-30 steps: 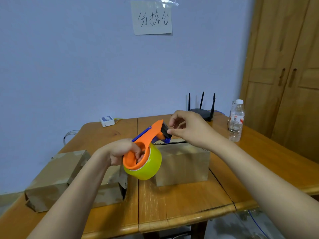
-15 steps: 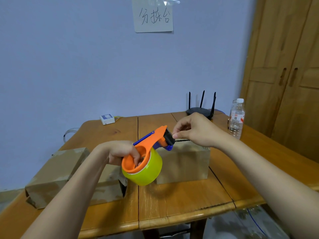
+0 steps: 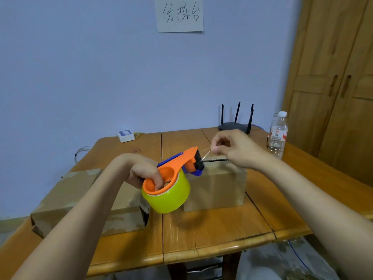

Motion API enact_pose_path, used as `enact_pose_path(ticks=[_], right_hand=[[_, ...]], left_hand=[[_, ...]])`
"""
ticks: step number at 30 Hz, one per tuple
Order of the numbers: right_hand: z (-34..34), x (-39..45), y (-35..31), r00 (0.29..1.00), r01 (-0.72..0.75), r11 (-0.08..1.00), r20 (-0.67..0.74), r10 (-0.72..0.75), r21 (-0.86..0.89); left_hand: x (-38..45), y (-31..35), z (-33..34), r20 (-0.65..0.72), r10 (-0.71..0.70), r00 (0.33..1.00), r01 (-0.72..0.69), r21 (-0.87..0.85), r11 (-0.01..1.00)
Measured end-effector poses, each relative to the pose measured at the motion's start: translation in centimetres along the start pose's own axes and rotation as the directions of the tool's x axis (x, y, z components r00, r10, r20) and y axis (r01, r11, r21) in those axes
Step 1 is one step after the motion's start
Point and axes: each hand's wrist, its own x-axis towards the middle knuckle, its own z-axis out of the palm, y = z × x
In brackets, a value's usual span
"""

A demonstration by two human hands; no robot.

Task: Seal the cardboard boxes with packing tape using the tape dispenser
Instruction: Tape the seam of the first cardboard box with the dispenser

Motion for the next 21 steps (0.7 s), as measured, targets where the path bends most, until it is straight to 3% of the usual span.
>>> enact_pose_path(ticks=[4, 8, 13, 21], right_hand=[[-3.4, -0.2, 1.6, 0.991, -0.074, 0.997, -0.114, 0.077, 0.024], [-3.6, -0.7, 2.2, 0.985, -0.129, 0.982, -0.094, 0.143, 0.140], [-3.8, -1.8, 1.3, 0.911, -0.402, 0.855, 0.232, 0.340, 0.327], [-4.2, -1.3, 1.0, 0.749, -0.662, 0.556, 0.467, 0.469, 0.503]], left_hand=[[-0.1, -2.5, -0.7, -0.038, -0.063, 0.997, 0.064, 0.025, 0.998], [-0.3, -3.0, -1.4, -0.089, -0.056, 0.994, 0.058, 0.018, 0.998], [-1.6, -3.2, -3.0, -0.159, -0.074, 0.984, 0.098, 0.146, 0.984], [-2.5, -2.7, -3.3, -0.276, -0.100, 0.956, 0.151, 0.169, 0.974]])
